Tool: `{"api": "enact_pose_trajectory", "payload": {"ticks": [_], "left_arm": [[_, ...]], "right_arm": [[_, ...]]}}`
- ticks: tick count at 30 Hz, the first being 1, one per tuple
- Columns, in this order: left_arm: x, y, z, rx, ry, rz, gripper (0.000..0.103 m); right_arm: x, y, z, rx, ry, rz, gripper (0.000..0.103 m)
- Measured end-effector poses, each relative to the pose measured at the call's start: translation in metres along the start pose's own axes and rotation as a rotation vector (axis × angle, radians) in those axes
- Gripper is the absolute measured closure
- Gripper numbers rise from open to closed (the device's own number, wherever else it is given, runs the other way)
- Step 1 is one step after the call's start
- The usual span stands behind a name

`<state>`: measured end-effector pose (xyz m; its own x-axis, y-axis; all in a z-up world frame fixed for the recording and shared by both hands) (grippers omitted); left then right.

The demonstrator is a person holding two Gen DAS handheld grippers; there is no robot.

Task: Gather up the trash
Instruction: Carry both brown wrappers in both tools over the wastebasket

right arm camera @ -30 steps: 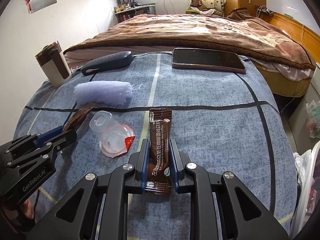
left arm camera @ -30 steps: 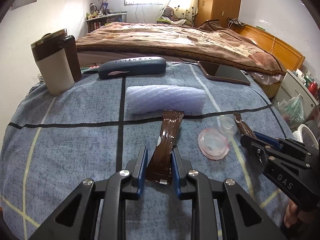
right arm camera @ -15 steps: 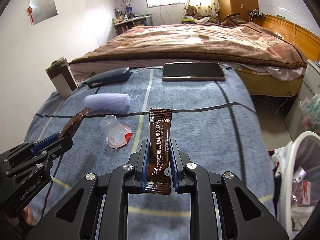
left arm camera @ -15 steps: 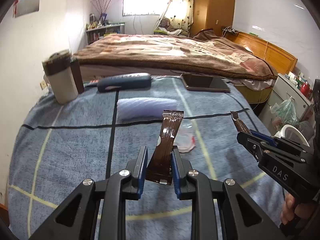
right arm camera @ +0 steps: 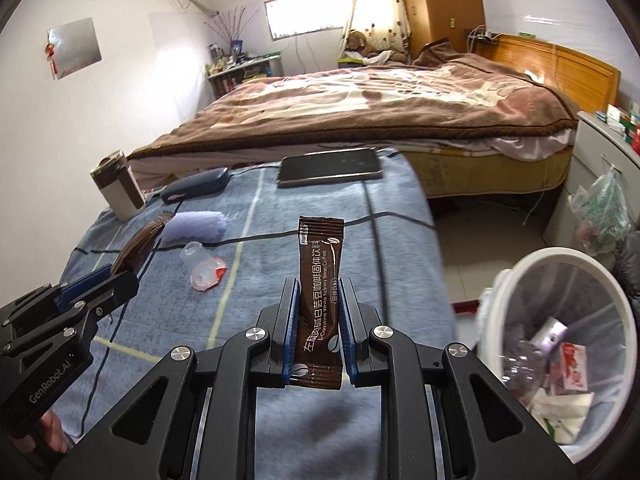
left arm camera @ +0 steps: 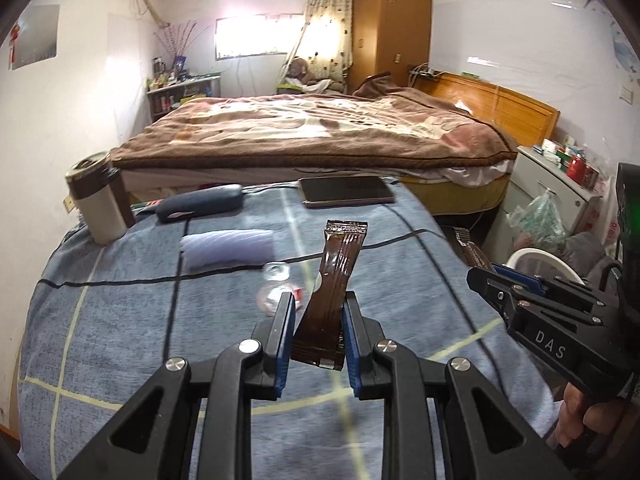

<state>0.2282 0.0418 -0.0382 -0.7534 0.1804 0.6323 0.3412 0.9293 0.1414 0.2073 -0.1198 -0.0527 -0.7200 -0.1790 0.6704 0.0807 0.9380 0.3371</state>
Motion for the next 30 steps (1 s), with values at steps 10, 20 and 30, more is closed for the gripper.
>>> {"api": "enact_pose_trajectory", "payload": {"ticks": [10, 20, 30], "left_arm": [[0.001, -0.055, -0.018, -0.063, -0.026, 0.055, 0.079], [-0.002, -0.123, -0.036, -0.116, -0.042, 0.138, 0.079], [-0.017, -0.198, -0.041, -0.173, -0.015, 0.222, 0.079]], "right_arm": [[0.027, -0.047, -0.009, -0.055, -0.05, 0.047, 0.082], [0.053, -0.108, -0.015, -0.109, -0.089, 0.115, 0.082], [0.064, -0.165, -0.014, -0.164, -0.088, 0.179, 0.082]]}}
Point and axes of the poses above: each gripper's, at about its wrist camera, not at the fingertips, and x roughly against the way its jaws point, y to its left, z to its underside, the point moved 10 cm from there along -x, roughly the way its jaws point, and after that the axes turned 13 degrees about -x, right-handed, at the moved point
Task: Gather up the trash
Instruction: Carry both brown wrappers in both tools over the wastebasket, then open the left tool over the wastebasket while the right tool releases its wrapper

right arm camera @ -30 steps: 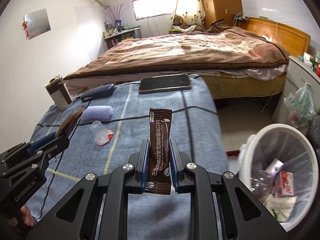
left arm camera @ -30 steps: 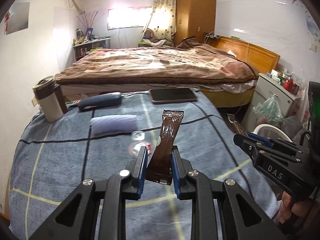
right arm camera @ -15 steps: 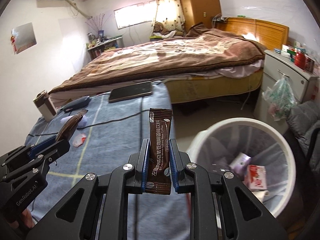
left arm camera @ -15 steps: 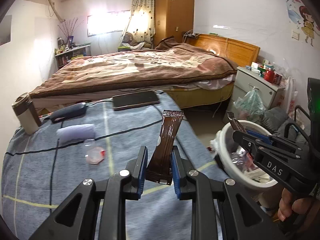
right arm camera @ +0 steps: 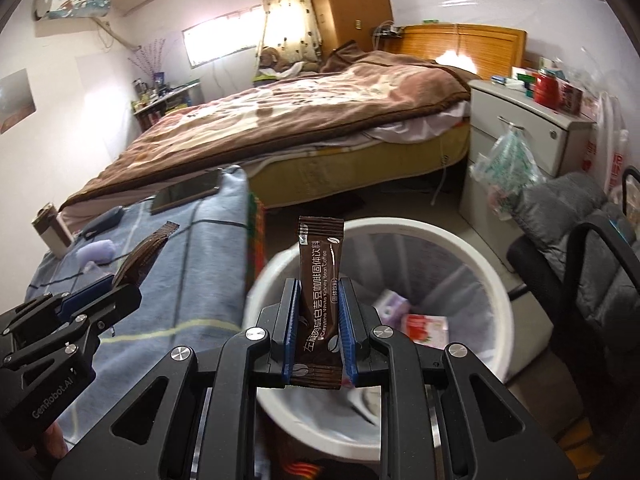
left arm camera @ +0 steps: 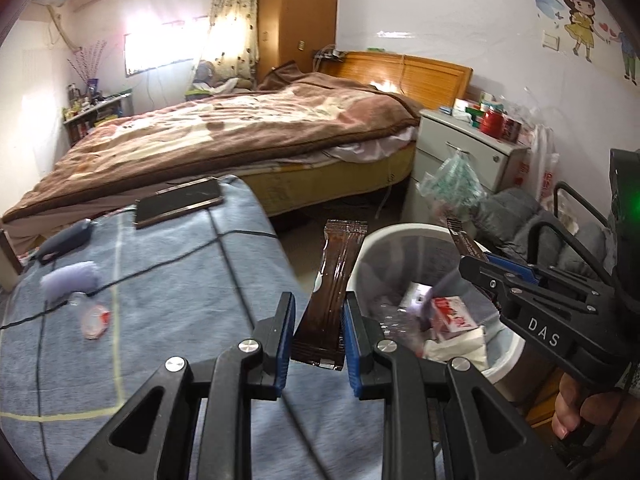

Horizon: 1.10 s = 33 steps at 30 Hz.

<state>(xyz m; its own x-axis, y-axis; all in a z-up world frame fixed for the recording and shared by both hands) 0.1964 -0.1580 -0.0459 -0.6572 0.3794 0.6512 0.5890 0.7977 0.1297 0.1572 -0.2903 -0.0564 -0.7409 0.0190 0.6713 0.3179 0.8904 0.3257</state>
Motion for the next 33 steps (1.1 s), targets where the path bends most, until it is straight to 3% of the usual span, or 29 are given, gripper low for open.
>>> {"api": "enact_pose_trajectory", "payload": {"ticks": [14, 27, 30, 33], "left_arm": [[-0.039, -0.063, -0.004, -0.051, 0.062, 0.066, 0.079], [-0.047, -0.075, -0.003, -0.048, 0.079, 0.082, 0.078], [-0.048, -0.074, -0.002, -0.045, 0.084, 0.077, 0.069], [-0.048, -0.073, 0.0, -0.037, 0.085, 0.08, 0.061]], "right_arm": [[-0.014, -0.057, 0.007, -0.04, 0.059, 0.08, 0.082], [-0.019, -0.081, 0.008, -0.078, 0.084, 0.113, 0.08], [-0.019, -0.084, 0.009, -0.063, 0.079, 0.136, 0.079], [-0.018, -0.083, 0.009, -0.064, 0.078, 0.138, 0.068]]}}
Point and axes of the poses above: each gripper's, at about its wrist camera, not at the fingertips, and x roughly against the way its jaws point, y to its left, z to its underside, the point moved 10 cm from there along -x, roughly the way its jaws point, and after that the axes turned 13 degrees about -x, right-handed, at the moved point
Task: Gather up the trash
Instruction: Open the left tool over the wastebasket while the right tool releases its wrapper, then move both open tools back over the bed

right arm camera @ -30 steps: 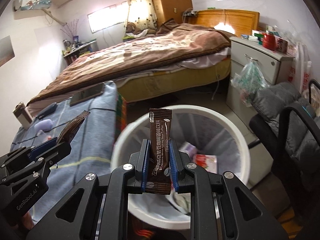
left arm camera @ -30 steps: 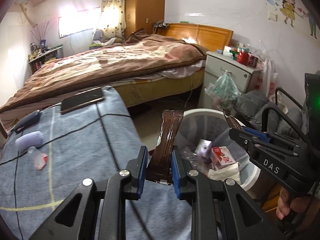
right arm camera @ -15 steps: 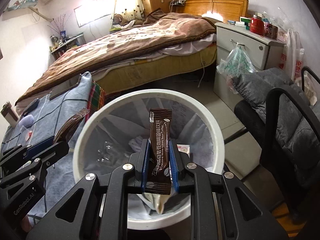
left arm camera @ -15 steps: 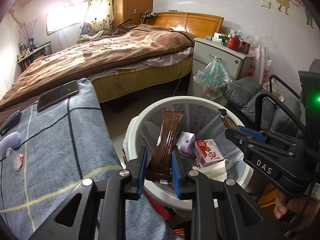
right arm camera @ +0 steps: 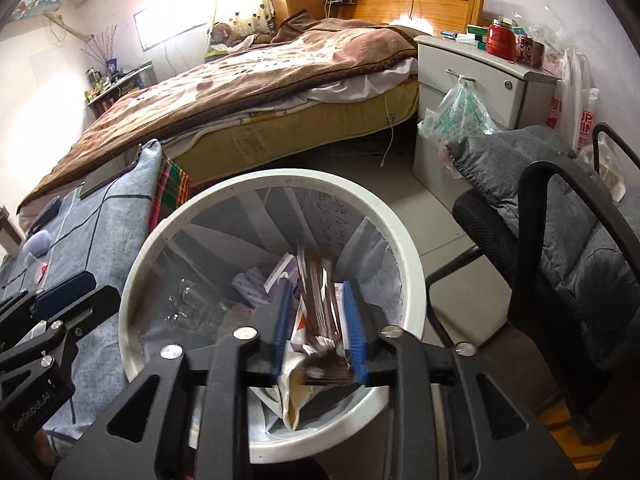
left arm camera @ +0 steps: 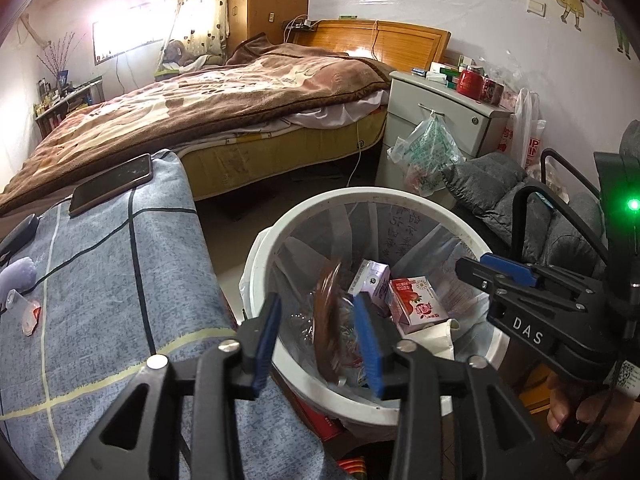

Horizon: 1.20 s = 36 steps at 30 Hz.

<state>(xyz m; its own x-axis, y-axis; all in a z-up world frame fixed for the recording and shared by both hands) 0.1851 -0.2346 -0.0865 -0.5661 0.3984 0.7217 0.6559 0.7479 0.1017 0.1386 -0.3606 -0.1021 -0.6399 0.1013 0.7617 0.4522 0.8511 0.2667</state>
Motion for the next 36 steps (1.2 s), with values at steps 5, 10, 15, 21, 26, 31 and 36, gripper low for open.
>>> {"api": "enact_pose_trajectory", "payload": {"ticks": [5, 10, 15, 21, 26, 31, 36], "left_arm": [[0.003, 0.001, 0.0, 0.005, -0.007, -0.002, 0.052], [0.011, 0.009, 0.001, 0.024, -0.022, -0.009, 0.048], [0.02, 0.018, 0.004, 0.038, -0.034, -0.018, 0.048], [0.034, 0.035, 0.008, 0.057, -0.057, -0.038, 0.048], [0.046, 0.055, 0.016, 0.08, -0.07, -0.074, 0.047], [0.059, 0.076, 0.025, 0.109, -0.082, -0.105, 0.047], [0.073, 0.099, 0.034, 0.135, -0.094, -0.138, 0.046]], "right_arm": [[0.002, -0.001, -0.001, -0.004, -0.008, 0.003, 0.056], [0.006, 0.002, -0.001, -0.003, -0.021, 0.007, 0.056], [0.012, 0.011, 0.0, 0.002, -0.036, -0.002, 0.056], [0.017, 0.023, 0.002, 0.01, -0.049, -0.018, 0.056], [0.022, 0.04, 0.003, 0.032, -0.062, -0.04, 0.056], [0.026, 0.06, 0.006, 0.051, -0.073, -0.066, 0.056], [0.027, 0.084, 0.012, 0.085, -0.078, -0.093, 0.056]]}}
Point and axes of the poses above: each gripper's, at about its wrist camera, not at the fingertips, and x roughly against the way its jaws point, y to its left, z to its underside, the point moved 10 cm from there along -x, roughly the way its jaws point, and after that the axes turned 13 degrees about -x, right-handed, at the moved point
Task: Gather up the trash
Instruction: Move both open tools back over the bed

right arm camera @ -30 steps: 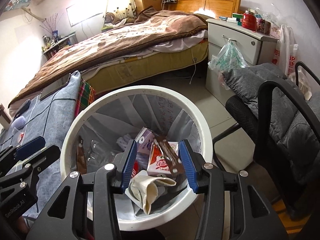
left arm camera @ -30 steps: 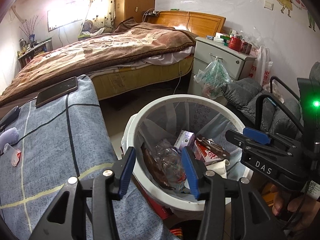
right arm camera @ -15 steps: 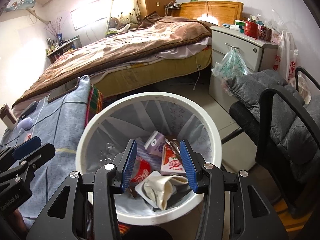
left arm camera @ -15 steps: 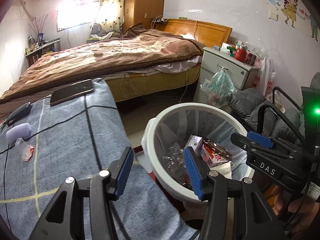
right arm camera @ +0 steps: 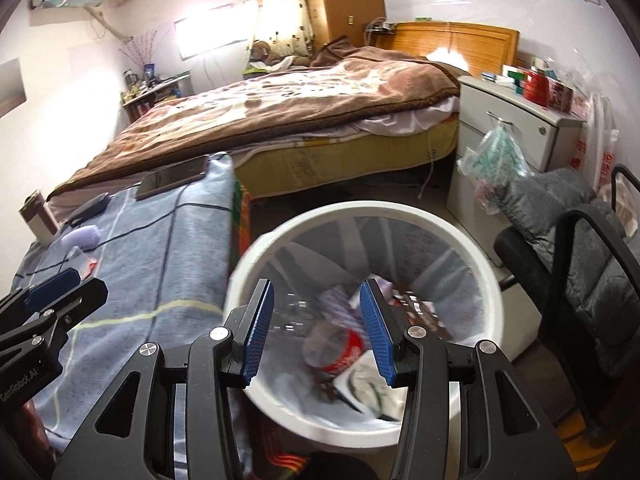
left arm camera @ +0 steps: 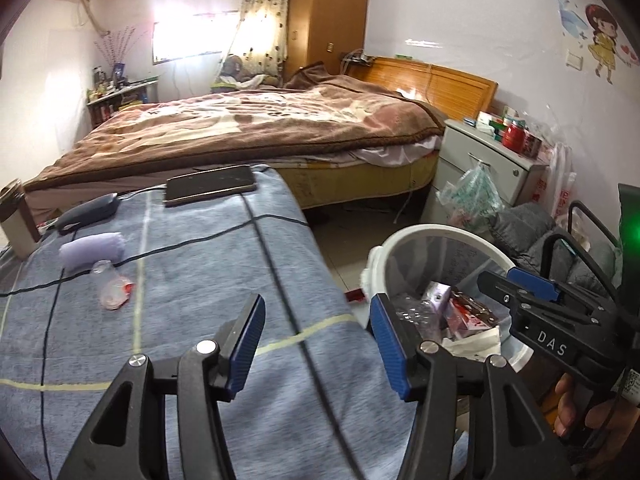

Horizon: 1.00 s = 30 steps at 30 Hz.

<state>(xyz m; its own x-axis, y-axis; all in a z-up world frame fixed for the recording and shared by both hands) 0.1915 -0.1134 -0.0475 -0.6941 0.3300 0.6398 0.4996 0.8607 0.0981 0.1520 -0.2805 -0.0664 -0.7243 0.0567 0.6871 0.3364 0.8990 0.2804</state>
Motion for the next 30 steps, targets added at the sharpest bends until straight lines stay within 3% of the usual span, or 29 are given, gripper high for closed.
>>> {"api": "enact_pose_trajectory", "payload": {"ticks": [30], "left_arm": [[0.057, 0.196, 0.07, 0.215, 0.001, -0.246, 0.041]], "right_arm": [[-0.014, 0.176, 0.048, 0.262, 0.064, -0.218, 0.056]]}}
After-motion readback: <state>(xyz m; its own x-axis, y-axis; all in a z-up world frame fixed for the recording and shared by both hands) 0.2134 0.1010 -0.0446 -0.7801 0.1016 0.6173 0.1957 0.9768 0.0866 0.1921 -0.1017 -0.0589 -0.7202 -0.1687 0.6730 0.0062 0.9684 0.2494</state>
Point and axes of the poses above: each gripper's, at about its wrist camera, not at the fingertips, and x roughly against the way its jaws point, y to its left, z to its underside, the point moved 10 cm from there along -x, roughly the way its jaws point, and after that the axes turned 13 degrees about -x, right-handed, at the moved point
